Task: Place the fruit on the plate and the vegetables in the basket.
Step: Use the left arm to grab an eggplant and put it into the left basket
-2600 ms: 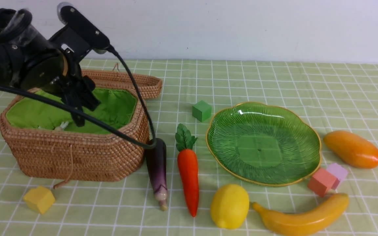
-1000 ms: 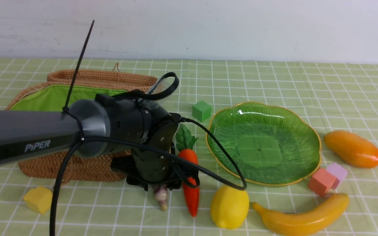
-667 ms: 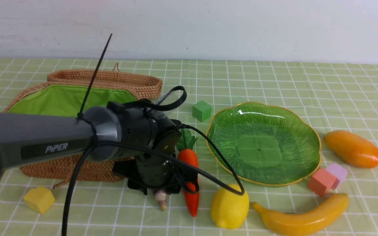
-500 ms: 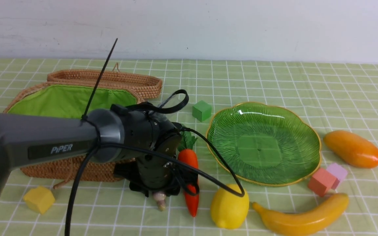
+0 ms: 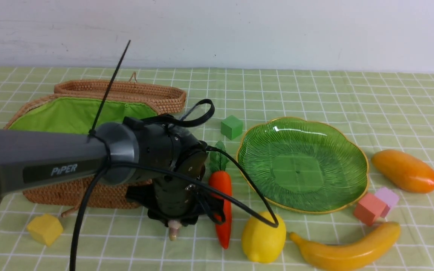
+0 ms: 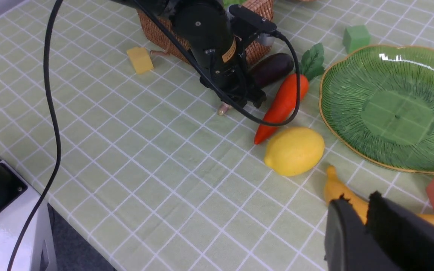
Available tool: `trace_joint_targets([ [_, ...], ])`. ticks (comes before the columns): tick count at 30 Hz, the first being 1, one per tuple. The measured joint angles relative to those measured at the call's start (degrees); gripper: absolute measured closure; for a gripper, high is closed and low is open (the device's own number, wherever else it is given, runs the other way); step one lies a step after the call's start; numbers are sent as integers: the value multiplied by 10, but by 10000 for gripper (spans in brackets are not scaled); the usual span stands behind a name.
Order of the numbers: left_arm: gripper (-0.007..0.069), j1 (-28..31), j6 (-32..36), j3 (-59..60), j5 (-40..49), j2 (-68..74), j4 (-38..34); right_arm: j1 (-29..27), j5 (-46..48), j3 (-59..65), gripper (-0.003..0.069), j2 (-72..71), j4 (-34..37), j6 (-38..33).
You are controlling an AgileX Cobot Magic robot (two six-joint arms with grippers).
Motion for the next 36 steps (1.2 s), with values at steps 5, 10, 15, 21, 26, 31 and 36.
trace_joint_targets([
  [5, 368, 0, 50, 0, 24, -52, -44, 0, -4, 0, 557, 0, 0, 0],
  [10, 368, 0, 143, 0, 38, -122, -120, 0, -39, 0, 552, 0, 0, 0],
  [15, 368, 0, 268, 0, 46, -204, -152, 0, -101, 0, 552, 1, 25, -14],
  [21, 368, 13, 406, 0, 11, -262, -50, 0, -140, 0, 552, 22, 138, -126],
  [26, 368, 77, 447, 0, -19, -256, 58, 0, -144, 0, 552, 46, 217, -181],
  [31, 368, 166, 564, 0, -53, -235, 91, 0, -145, 0, 552, 52, 230, -191],
  [36, 368, 227, 645, 0, -67, -200, 89, 0, -128, 0, 552, 52, 230, -193],
])
